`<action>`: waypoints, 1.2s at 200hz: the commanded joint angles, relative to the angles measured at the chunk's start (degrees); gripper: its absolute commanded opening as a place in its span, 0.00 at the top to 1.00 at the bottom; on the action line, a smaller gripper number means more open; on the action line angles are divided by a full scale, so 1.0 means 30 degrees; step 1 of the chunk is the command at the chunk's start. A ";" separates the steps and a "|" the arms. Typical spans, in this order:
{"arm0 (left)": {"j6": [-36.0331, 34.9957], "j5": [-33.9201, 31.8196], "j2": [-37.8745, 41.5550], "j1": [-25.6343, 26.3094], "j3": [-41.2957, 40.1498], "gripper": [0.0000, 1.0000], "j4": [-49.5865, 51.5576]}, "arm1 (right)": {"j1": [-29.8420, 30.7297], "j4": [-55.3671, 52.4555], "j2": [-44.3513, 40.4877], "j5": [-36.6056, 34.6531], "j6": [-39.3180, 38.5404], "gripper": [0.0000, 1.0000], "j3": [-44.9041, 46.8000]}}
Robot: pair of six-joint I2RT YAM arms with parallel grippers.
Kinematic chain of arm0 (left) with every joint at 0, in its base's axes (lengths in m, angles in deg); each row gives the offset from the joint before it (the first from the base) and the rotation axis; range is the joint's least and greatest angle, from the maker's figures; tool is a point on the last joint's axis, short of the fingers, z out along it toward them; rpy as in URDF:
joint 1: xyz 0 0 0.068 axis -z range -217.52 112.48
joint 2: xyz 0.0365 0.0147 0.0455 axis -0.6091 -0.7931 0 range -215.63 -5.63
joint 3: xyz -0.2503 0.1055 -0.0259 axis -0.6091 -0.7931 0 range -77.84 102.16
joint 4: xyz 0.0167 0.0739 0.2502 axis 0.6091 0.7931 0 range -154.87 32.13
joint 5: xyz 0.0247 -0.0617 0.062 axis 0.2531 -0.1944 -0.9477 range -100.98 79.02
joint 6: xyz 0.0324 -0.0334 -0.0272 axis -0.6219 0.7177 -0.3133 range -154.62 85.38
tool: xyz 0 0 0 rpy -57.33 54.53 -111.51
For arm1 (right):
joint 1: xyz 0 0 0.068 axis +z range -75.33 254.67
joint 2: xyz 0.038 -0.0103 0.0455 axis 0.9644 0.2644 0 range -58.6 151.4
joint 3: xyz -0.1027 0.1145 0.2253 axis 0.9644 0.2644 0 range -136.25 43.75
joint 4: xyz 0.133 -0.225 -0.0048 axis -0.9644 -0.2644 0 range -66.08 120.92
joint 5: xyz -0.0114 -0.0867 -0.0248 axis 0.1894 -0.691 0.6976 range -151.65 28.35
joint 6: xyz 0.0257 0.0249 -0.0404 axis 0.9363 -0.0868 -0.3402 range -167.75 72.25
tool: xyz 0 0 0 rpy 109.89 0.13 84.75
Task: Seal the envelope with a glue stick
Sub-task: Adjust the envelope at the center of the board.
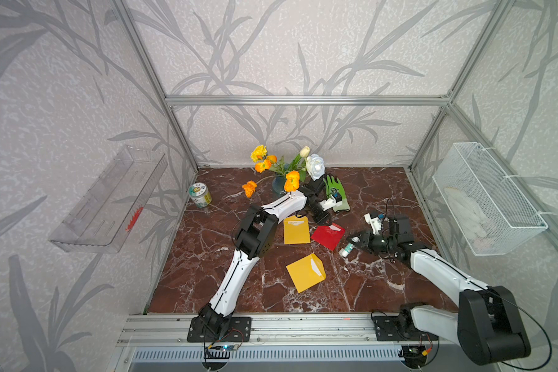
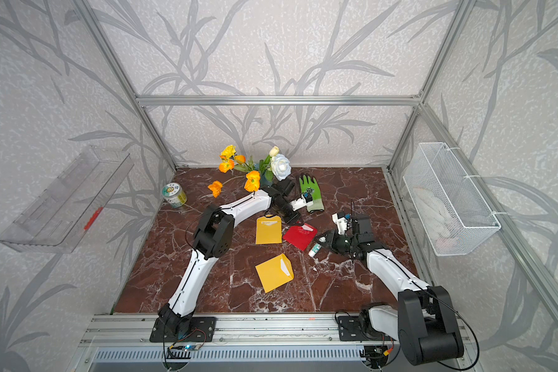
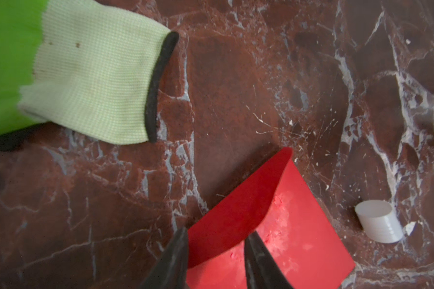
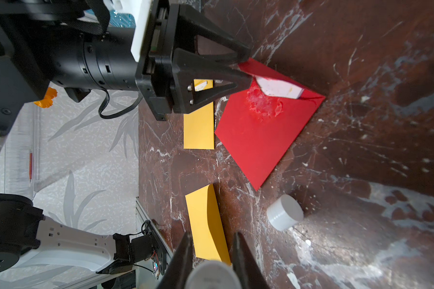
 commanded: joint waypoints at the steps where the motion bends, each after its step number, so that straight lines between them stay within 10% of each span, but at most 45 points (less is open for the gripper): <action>1: -0.0211 -0.0301 -0.0272 0.0073 0.0438 0.64 0.0361 | -0.0087 0.0744 0.0187 0.0558 0.0498 1.00 0.0222; 114: -0.0634 -0.0753 0.0479 0.0268 -0.0228 0.98 0.0228 | -0.0138 0.1279 0.1336 0.1061 0.0823 1.00 0.0486; 240: 0.6258 -0.5508 0.4268 0.0191 -0.4611 1.00 -0.2530 | -0.0167 0.1479 0.2303 0.1079 0.1000 1.00 0.0032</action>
